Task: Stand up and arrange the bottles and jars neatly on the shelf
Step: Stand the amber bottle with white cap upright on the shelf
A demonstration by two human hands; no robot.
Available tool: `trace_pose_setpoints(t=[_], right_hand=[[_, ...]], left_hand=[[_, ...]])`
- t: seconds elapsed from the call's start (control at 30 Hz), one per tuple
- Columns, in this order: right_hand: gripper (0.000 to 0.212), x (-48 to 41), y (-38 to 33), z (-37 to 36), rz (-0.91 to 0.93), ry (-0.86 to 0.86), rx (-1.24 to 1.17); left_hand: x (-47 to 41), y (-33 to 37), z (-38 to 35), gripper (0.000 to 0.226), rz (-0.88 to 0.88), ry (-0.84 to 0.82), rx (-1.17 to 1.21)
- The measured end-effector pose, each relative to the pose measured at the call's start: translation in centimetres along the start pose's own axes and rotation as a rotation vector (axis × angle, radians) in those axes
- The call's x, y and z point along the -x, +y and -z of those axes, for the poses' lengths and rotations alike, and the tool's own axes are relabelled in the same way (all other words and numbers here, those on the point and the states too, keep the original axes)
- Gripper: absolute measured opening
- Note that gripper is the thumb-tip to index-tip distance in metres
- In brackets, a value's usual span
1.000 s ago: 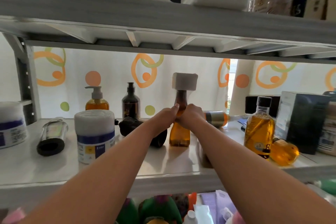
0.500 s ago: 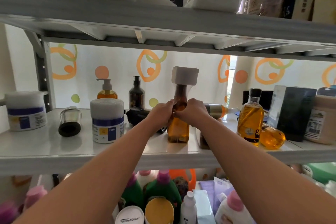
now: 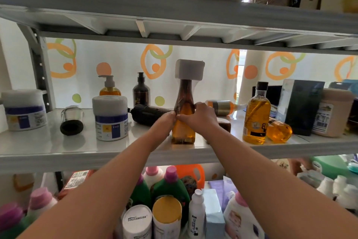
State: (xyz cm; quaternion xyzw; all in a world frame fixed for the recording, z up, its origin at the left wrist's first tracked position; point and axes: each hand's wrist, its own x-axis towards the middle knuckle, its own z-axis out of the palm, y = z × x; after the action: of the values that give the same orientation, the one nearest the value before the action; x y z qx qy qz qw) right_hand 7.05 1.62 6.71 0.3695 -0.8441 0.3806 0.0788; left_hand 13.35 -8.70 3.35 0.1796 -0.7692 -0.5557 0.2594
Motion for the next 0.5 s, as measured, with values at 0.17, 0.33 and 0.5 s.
trace_pose_setpoints(t=[0.17,0.33,0.5], right_hand=[[0.063,0.4,0.6,-0.6,0.028,0.057,-0.027],[0.061,0.2,0.6,-1.2,0.051,-0.007,-0.090],[0.034,-0.3,0.6,-1.2,-0.010,-0.166,-0.163]], left_hand=[[-0.1,-1.3,-0.3,0.033,0.026,-0.042,0.144],[0.1,-1.5,0.1,0.034,0.016,0.061,0.062],[0.1,-2.3,0.7,0.031,-0.008,0.245,-0.176]])
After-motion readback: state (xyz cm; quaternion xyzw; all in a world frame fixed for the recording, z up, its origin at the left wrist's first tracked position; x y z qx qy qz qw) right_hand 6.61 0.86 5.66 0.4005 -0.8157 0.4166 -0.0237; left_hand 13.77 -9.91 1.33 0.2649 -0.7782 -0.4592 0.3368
